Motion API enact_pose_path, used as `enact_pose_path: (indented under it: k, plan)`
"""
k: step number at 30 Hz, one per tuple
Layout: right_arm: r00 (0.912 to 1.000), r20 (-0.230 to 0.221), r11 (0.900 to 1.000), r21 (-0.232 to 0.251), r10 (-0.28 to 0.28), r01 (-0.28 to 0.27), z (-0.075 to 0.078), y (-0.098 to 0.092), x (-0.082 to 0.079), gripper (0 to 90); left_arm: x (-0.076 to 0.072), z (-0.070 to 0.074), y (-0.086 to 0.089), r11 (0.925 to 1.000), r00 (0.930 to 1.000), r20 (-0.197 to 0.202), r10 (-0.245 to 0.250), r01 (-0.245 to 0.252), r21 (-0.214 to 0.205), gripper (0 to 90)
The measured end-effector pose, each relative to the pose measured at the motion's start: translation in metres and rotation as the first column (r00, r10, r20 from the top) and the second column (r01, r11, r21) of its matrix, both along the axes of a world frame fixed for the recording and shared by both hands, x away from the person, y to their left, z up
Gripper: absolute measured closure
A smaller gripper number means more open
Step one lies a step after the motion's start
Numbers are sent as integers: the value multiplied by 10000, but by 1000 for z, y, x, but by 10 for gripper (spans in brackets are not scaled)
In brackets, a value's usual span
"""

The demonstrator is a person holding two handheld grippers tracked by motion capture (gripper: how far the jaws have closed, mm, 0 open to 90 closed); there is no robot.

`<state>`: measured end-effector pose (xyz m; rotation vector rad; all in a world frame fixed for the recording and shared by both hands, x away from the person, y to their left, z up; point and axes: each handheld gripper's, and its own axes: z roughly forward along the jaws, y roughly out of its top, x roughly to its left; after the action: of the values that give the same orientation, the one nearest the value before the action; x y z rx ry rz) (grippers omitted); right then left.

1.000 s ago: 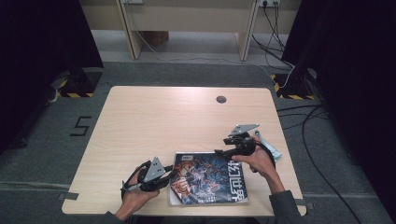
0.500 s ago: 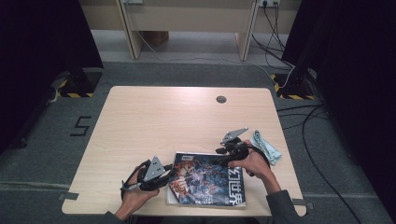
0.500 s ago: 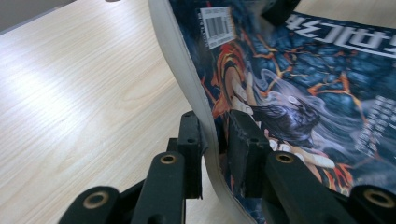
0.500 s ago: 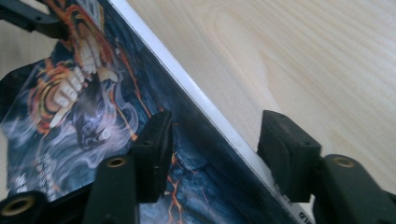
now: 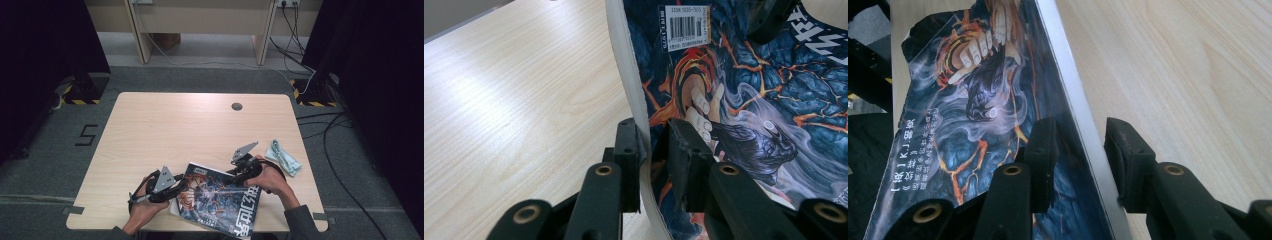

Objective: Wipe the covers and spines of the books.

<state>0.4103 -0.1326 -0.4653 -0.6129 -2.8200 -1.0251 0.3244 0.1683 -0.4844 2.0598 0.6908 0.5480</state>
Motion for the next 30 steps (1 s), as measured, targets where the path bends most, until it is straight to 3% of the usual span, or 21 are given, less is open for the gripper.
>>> enact_pose_path:
  k: [4,6,10,15,21,25,30]
  plan:
    - [9994,-125,9995,-31,322,-323,-3,7,-3,683,0,1,-1,10000,9999,87,-86,86,-30,746]
    - [9990,-129,9986,-310,435,-438,-4,11,-4,688,0,0,-2,10000,10000,53,-56,56,54,744]
    - [9986,-339,9984,-376,405,-418,0,12,-6,725,2,-1,0,10000,10000,-6,2,-2,22,740]
    - [9967,-14,9959,-403,807,-807,4,15,-8,787,4,-3,2,9998,9996,-232,172,-174,-89,725]
    - [9958,131,9943,-573,906,-897,12,19,-12,829,5,-4,6,9979,9982,-391,451,-469,-455,651]
    - [9959,-4,9948,-488,899,-898,15,20,-10,829,5,-4,9,9956,9965,-435,712,-736,-576,624]
    - [9972,280,9953,-704,693,-672,34,20,-8,830,4,-2,18,9883,9922,-639,1072,-1134,-1021,548]
